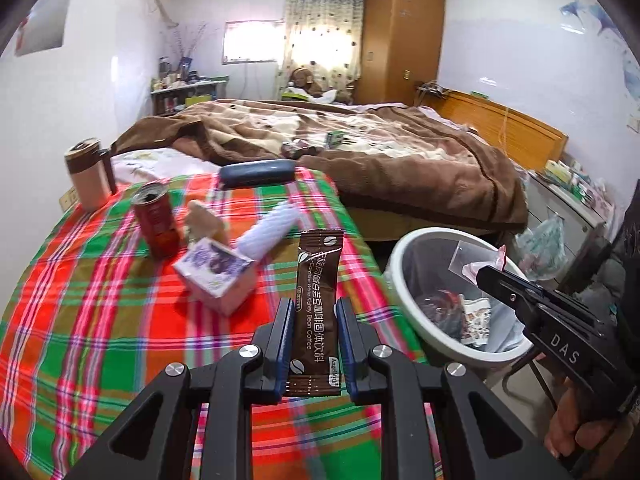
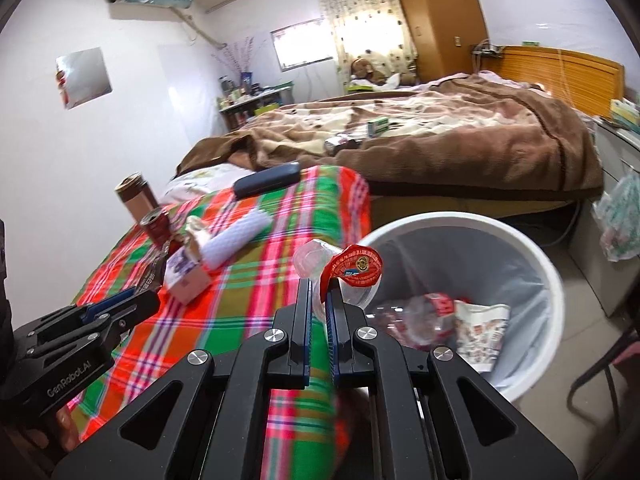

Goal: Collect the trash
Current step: 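Carry the jelly cup with the right tool while the left tool carries the packet to the bin, then open the right tool to drop the jelly cup while the left tool drops the packet into the bin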

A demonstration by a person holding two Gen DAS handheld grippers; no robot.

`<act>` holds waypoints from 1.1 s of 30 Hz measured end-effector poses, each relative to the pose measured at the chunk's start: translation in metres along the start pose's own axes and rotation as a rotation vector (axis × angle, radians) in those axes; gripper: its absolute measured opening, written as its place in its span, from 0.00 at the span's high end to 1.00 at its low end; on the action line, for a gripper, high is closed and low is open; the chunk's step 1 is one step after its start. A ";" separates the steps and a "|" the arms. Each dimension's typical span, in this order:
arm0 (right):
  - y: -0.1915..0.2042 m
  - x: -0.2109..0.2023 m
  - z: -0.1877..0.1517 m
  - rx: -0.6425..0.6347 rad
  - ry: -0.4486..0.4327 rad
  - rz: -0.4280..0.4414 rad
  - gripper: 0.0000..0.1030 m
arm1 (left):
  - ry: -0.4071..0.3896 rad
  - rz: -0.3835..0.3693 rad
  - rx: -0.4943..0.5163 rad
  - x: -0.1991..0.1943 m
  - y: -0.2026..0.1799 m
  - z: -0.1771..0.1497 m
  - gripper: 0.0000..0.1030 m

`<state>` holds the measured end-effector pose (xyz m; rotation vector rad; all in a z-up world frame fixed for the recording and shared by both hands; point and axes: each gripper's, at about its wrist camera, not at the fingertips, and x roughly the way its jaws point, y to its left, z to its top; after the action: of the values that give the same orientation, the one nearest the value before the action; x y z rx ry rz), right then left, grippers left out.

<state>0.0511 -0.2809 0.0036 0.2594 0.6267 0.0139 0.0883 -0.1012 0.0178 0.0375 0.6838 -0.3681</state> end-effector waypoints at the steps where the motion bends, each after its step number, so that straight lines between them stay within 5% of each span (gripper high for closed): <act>1: -0.002 -0.001 0.000 0.003 -0.002 -0.006 0.93 | 0.001 -0.009 0.008 0.002 -0.006 0.001 0.79; 20: -0.069 0.001 -0.001 0.100 0.022 -0.157 0.93 | 0.084 -0.153 0.108 0.054 -0.090 0.014 0.79; 33: -0.092 0.017 -0.007 0.107 0.102 -0.227 0.93 | 0.132 -0.176 0.144 0.083 -0.119 0.013 0.79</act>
<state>0.0546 -0.3668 -0.0335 0.2909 0.7564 -0.2262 0.1149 -0.2407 -0.0140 0.1396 0.7926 -0.5874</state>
